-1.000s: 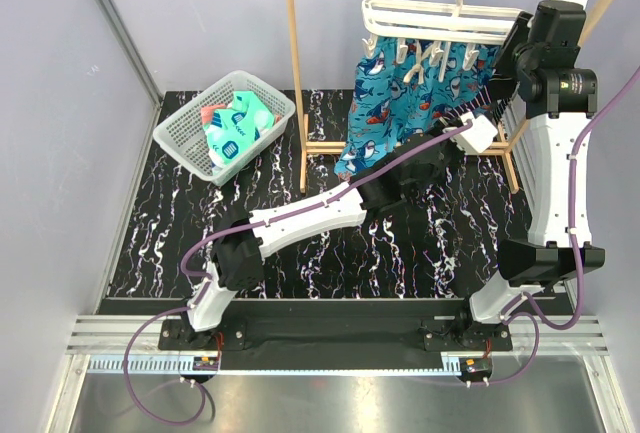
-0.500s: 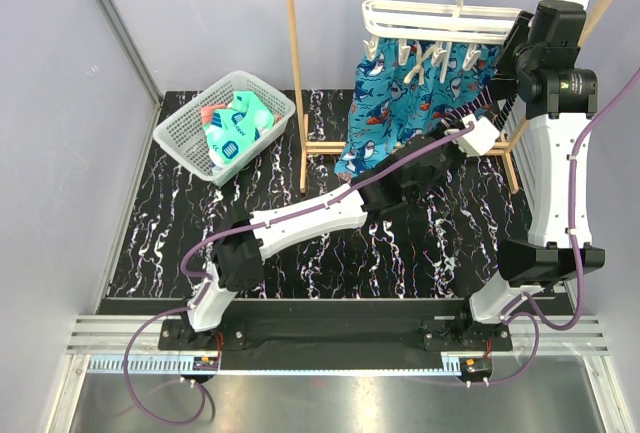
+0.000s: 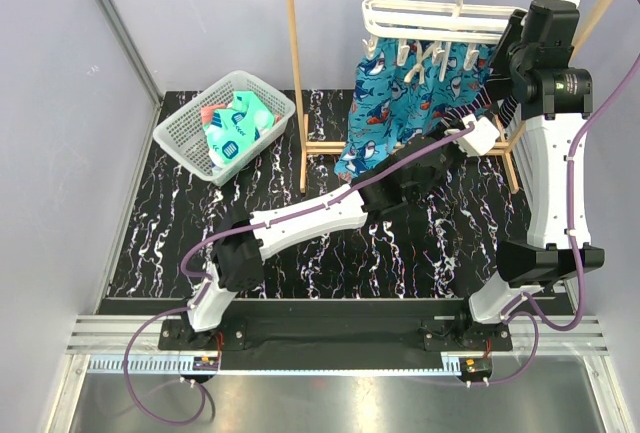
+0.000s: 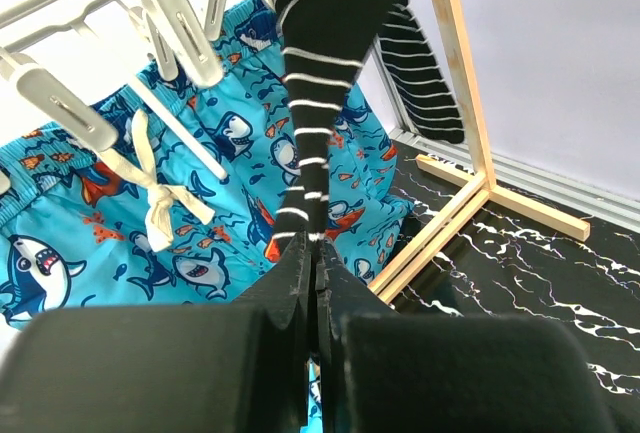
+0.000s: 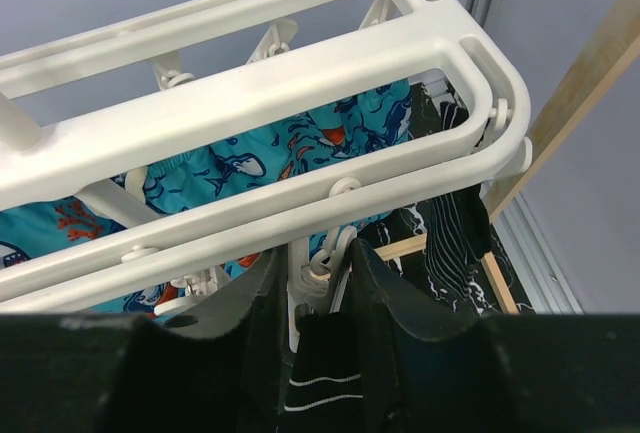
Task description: Remove the socks clipped to the hanger
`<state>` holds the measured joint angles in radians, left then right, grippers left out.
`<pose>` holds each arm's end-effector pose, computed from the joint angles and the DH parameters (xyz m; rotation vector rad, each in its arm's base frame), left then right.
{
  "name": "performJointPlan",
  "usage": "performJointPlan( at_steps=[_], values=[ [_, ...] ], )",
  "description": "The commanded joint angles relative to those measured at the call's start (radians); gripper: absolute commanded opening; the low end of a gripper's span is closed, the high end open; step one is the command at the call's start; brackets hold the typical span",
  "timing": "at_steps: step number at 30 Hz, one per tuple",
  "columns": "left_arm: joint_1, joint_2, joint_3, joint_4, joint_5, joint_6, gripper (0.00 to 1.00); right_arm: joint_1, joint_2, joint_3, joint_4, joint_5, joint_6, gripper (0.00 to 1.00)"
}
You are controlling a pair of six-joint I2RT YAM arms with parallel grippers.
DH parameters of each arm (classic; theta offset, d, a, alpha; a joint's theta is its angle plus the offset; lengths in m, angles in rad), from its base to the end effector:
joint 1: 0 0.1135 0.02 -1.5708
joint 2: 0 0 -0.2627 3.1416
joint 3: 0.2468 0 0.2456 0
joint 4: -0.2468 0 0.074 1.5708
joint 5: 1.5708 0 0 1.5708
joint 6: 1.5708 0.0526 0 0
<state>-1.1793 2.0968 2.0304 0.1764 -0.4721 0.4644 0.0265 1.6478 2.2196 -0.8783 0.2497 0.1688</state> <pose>0.2181 -0.4656 0.3980 0.7840 1.2520 -0.2359 0.3274 -0.0043 0.5171 0.3029 1.8440 -0.0996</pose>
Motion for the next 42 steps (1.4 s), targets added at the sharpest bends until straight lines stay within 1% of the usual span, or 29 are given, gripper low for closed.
performJointPlan(
  at_steps=[1,2,4,11,12,13,14,16,23,26,28,32,33,34,36,37,38,42],
  values=[
    [-0.010,-0.007,0.039,0.069,-0.022,0.008,0.00,0.010,-0.029,0.028,0.056,0.043,-0.015,0.15],
    [-0.010,-0.009,0.039,0.071,-0.022,0.010,0.00,0.012,-0.031,0.025,0.056,0.048,-0.015,0.05],
    [-0.010,-0.011,0.034,0.074,-0.023,0.011,0.00,0.013,-0.036,0.012,0.061,0.054,-0.015,0.00],
    [-0.008,-0.012,0.030,0.078,-0.025,0.014,0.00,0.013,-0.040,0.008,0.067,0.057,-0.015,0.00],
    [-0.009,-0.012,0.031,0.078,-0.023,0.014,0.00,0.012,-0.040,0.014,0.061,0.048,-0.015,0.13],
    [-0.010,-0.012,0.031,0.078,-0.023,0.014,0.00,0.013,-0.037,0.018,0.058,0.034,-0.009,0.22],
    [-0.010,-0.011,0.033,0.078,-0.023,0.013,0.00,0.013,-0.037,0.023,0.058,0.034,-0.006,0.29],
    [-0.010,-0.011,0.033,0.077,-0.023,0.011,0.00,0.013,-0.042,0.022,0.062,0.037,-0.006,0.38],
    [-0.014,-0.017,0.024,0.081,-0.026,0.006,0.00,0.015,-0.039,0.020,0.073,0.043,-0.017,0.41],
    [-0.016,-0.018,0.022,0.083,-0.026,0.008,0.00,0.016,-0.036,0.018,0.073,0.045,-0.017,0.47],
    [-0.016,-0.018,0.021,0.083,-0.026,0.008,0.00,0.020,-0.039,0.018,0.084,0.052,-0.020,0.47],
    [-0.016,-0.021,0.017,0.086,-0.026,0.010,0.00,0.021,-0.040,0.012,0.096,0.062,-0.023,0.43],
    [-0.016,-0.021,0.017,0.086,-0.026,0.007,0.00,0.021,-0.042,0.011,0.107,0.063,-0.022,0.39],
    [-0.016,-0.020,0.017,0.086,-0.026,0.006,0.00,0.023,-0.042,0.008,0.108,0.063,-0.026,0.34],
    [-0.017,-0.023,0.014,0.087,-0.028,0.007,0.00,0.024,-0.042,-0.001,0.114,0.069,-0.028,0.16],
    [-0.017,-0.021,0.014,0.089,-0.028,0.010,0.00,0.026,-0.048,-0.006,0.116,0.077,-0.031,0.04],
    [-0.017,-0.021,0.013,0.089,-0.030,0.010,0.00,0.024,-0.052,-0.021,0.122,0.077,-0.031,0.00],
    [-0.017,-0.024,0.010,0.092,-0.030,0.010,0.00,0.027,-0.071,-0.046,0.142,0.080,-0.032,0.00]
  ],
)
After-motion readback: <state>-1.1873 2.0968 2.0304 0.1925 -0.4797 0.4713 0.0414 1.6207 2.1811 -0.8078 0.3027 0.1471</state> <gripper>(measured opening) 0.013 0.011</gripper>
